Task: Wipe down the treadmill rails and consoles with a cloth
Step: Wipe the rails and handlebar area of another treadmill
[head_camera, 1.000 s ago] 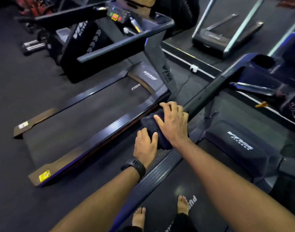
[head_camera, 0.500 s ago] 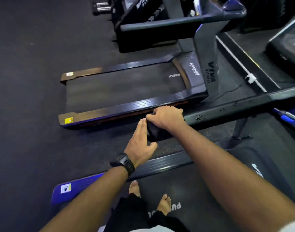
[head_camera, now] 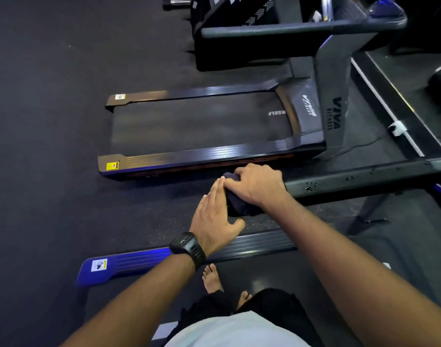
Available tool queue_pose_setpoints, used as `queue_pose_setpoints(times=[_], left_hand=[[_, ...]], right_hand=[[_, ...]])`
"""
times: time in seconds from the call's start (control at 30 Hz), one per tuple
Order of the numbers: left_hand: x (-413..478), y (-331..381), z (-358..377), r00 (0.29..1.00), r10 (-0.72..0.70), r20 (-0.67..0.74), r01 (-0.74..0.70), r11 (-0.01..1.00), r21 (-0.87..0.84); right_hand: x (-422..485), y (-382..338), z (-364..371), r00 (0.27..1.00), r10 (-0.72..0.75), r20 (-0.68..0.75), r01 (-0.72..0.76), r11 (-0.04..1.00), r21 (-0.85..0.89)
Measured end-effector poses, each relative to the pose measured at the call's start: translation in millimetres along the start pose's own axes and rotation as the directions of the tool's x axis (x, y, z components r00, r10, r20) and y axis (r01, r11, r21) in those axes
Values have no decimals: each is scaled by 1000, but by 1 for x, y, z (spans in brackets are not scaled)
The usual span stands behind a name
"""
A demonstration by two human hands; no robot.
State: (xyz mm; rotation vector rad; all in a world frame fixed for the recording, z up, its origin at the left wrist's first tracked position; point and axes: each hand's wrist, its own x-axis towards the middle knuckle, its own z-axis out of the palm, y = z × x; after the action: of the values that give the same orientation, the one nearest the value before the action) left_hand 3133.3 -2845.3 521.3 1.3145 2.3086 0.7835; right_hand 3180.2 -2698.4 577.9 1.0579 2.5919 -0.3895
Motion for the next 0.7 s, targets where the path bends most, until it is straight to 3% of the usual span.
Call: queue_pose_setpoints(times=[0.1,0.3,0.4,0.5,0.57,0.67,0.7], left_hand=[[-1,1,1,999,-38,0,38,999,1],[4,5,1,997,-71,-18,71,997,-2],[1,7,2,995,-96,-12,95,995,-26],[-2,8,4,993,-117,-31,117,993,-22],[-1,10,5,991,-127,-45,126,992,-32],[0,12,4,990,-136,-48,135,990,-28],[0,13,3,990,-131,-45,130,991,-17]], right_hand=[[-24,8,7,986,-97,-133,96,995,-12],[20,7,-18,975,-22,223,17,1000,24],[3,7,-8,997,-35,76,34,999,13],[-30,15,7,971,-179,-160,172,983,-58],[-18,18,0,980,-175,-92,175,985,-9],[17,13,-17,976,-94,197,95,995,7],[24,13,-18,971,-71,228,74,997,-6]])
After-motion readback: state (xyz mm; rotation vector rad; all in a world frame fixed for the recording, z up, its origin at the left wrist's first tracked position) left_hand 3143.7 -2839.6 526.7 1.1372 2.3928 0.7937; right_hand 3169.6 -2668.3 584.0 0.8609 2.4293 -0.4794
